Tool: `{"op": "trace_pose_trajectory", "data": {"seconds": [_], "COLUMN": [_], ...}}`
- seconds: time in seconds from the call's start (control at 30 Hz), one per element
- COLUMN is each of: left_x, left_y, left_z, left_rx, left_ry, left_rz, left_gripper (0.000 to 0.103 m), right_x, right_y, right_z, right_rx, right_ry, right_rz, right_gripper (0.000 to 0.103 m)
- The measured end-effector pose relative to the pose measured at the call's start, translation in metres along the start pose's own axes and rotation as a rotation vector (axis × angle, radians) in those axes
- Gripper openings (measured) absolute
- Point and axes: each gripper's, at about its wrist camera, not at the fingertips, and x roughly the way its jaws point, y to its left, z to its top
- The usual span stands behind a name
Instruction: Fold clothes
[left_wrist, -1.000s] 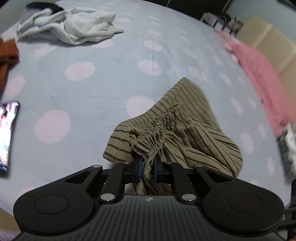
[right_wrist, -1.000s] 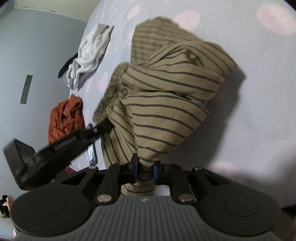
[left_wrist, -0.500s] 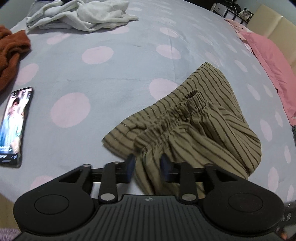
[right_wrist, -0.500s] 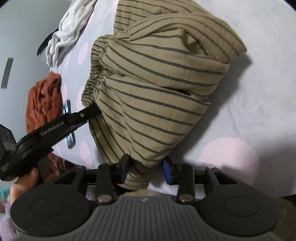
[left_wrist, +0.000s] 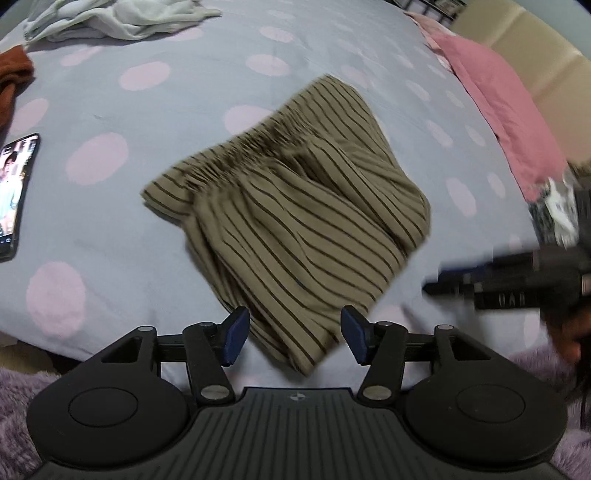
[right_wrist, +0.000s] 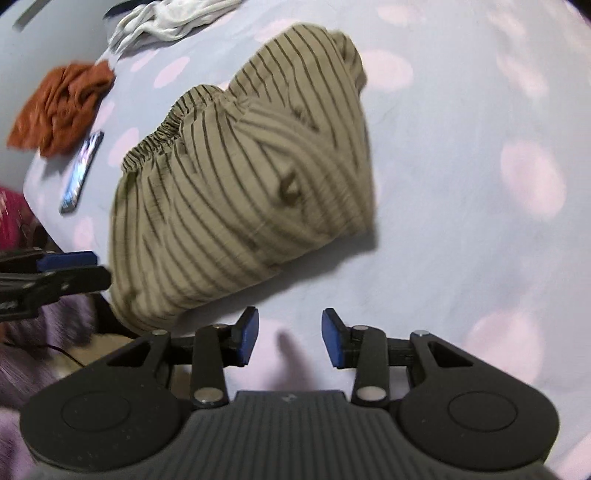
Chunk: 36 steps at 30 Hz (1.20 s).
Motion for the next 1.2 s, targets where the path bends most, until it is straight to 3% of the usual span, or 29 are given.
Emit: {"op": "trace_pose_trajectory", "data": {"seconds": [0.1, 0.13, 0.2, 0.3, 0.33, 0.37, 0.43, 0.67, 0.9, 1.0, 1.1, 1.13, 1.2], "left_x": [0.005, 0.008, 0.016, 0.024, 0.026, 0.028, 0.029, 0.004, 0.008, 0.005, -0.005, -0.009, -0.017], "left_y": [-0.009, -0.011, -0.013, -0.015, -0.015, -0.015, -0.015, -0.015, -0.010, -0.009, -0.007, -0.007, -0.004], "left_z": [-0.007, -0.009, -0.008, -0.009, -0.009, -0.008, -0.007, -0.007, -0.012, -0.010, -0.006, -0.005, 0.000], "left_rx": [0.022, 0.030, 0.052, 0.098, 0.107, 0.114, 0.125, 0.194, 0.216, 0.201, 0.188, 0.185, 0.176], "left_ry": [0.024, 0.030, 0.035, 0.028, 0.024, 0.021, 0.015, -0.006, 0.038, 0.023, 0.003, -0.007, -0.035], "left_rz": [-0.008, -0.010, -0.002, 0.001, 0.001, 0.001, 0.002, 0.030, 0.035, 0.024, 0.018, 0.023, 0.037], "left_gripper": [0.053, 0.053, 0.050, 0.032, 0.027, 0.018, 0.010, 0.005, 0.005, 0.010, 0.028, 0.041, 0.047], "right_x": [-0.007, -0.008, -0.007, 0.002, 0.007, 0.011, 0.020, 0.005, -0.015, -0.015, -0.017, -0.018, -0.020], "right_y": [0.009, 0.013, 0.016, 0.016, 0.015, 0.015, 0.017, 0.008, -0.024, -0.036, -0.033, -0.031, -0.027], "right_z": [0.005, 0.006, 0.008, 0.011, 0.013, 0.014, 0.016, 0.018, 0.023, 0.027, 0.030, 0.032, 0.036], "right_rx": [-0.240, -0.311, -0.384, -0.408, -0.402, -0.399, -0.394, -0.326, -0.198, -0.132, -0.122, -0.124, -0.133], "right_ry": [-0.070, -0.099, -0.145, -0.167, -0.164, -0.160, -0.153, -0.155, -0.158, -0.162, -0.179, -0.185, -0.189], "right_rz": [-0.105, -0.136, -0.144, -0.099, -0.087, -0.082, -0.077, -0.126, -0.251, -0.224, -0.204, -0.201, -0.202], "right_gripper": [0.044, 0.055, 0.060, 0.058, 0.054, 0.037, 0.018, 0.002, 0.000, 0.001, 0.005, 0.005, 0.006]}}
